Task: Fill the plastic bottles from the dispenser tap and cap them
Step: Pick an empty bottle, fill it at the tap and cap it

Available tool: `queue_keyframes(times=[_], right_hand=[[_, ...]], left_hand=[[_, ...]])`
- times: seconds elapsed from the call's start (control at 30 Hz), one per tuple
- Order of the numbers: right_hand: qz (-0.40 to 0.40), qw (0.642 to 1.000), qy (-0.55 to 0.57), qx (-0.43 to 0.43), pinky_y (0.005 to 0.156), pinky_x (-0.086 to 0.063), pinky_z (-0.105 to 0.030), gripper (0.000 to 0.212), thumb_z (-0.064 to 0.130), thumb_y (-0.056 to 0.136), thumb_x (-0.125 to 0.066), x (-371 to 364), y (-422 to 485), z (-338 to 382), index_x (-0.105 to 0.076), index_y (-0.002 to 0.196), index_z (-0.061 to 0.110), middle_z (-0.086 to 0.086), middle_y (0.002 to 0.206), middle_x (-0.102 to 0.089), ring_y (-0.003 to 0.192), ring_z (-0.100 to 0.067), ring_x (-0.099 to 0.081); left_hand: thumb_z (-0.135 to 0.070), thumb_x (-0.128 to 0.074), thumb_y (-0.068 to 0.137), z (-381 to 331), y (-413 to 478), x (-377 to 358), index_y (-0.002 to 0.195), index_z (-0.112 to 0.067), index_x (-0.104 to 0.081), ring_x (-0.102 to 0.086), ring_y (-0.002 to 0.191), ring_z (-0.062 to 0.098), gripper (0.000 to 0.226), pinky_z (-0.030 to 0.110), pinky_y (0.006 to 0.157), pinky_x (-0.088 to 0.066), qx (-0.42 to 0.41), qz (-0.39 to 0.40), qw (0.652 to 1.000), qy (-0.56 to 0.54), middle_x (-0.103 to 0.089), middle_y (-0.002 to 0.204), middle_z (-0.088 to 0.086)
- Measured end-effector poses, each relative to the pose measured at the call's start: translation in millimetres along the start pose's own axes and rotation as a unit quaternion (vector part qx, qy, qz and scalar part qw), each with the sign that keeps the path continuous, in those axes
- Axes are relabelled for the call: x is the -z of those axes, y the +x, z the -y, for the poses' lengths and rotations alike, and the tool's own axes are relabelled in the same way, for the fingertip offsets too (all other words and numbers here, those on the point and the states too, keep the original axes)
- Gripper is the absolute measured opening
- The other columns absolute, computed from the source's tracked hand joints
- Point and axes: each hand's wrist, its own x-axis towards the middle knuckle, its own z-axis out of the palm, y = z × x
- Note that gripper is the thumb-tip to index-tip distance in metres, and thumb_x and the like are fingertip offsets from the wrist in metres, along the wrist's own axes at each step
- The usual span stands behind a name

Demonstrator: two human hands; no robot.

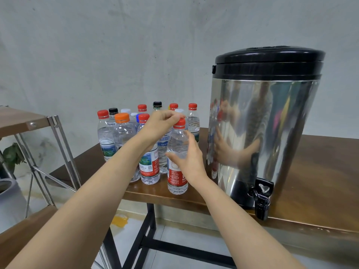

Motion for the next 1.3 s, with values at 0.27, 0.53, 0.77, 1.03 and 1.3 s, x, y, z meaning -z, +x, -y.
queue_keyframes(times=[0.27,0.53,0.77,1.03,1.3], right_hand=[[0.000,1.000,0.001,0.002,0.112,-0.032,-0.034,0.087,0.031,0.081,-0.079,0,-1,1,-0.026,0.151,0.027,0.002,0.152,-0.039,0.140,-0.015,-0.035],[0.003,1.000,0.004,0.003,0.112,-0.032,-0.034,0.086,0.031,0.082,-0.078,1,1,-1,-0.027,0.151,0.027,0.002,0.154,-0.038,0.141,-0.016,-0.034],[0.014,1.000,0.000,0.003,0.114,-0.029,-0.035,0.089,0.034,0.082,-0.076,2,0,0,-0.022,0.153,0.027,0.002,0.158,-0.031,0.144,-0.016,-0.029],[0.025,0.994,-0.108,0.003,0.098,-0.046,-0.037,0.113,0.026,0.085,-0.076,-5,-27,-19,0.014,0.152,0.041,0.003,0.161,-0.018,0.138,-0.020,-0.041],[-0.028,0.991,-0.130,-0.022,0.093,-0.048,-0.040,0.107,0.023,0.090,-0.070,-18,-17,-23,0.015,0.153,0.037,-0.001,0.156,-0.031,0.126,-0.024,-0.054]], left_hand=[[-0.021,-0.049,0.103,3,1,-1,0.113,-0.015,-0.068,-0.062,0.108,0.015,0.022,0.032,0.099,-0.048,0.011,-0.025,0.999,-0.022,-0.069,0.114,0.002],[-0.017,-0.076,0.084,6,1,-6,0.092,-0.020,-0.067,-0.067,0.089,0.010,0.013,0.019,0.076,-0.052,-0.026,-0.051,0.998,-0.019,-0.071,0.094,-0.002],[-0.011,-0.074,0.086,8,0,-8,0.088,-0.019,-0.061,-0.067,0.087,0.012,0.015,0.017,0.073,-0.053,-0.042,-0.068,0.996,-0.030,-0.071,0.094,0.003],[-0.010,-0.066,0.093,20,-15,-22,0.113,-0.011,-0.064,-0.060,0.107,0.010,0.021,0.028,0.099,-0.049,-0.111,-0.124,0.985,0.037,-0.067,0.112,-0.002],[-0.018,-0.065,0.094,57,-52,-13,0.125,-0.013,-0.061,-0.048,0.124,0.008,0.032,0.006,0.103,-0.030,-0.195,-0.179,0.955,0.136,-0.060,0.129,-0.003]])
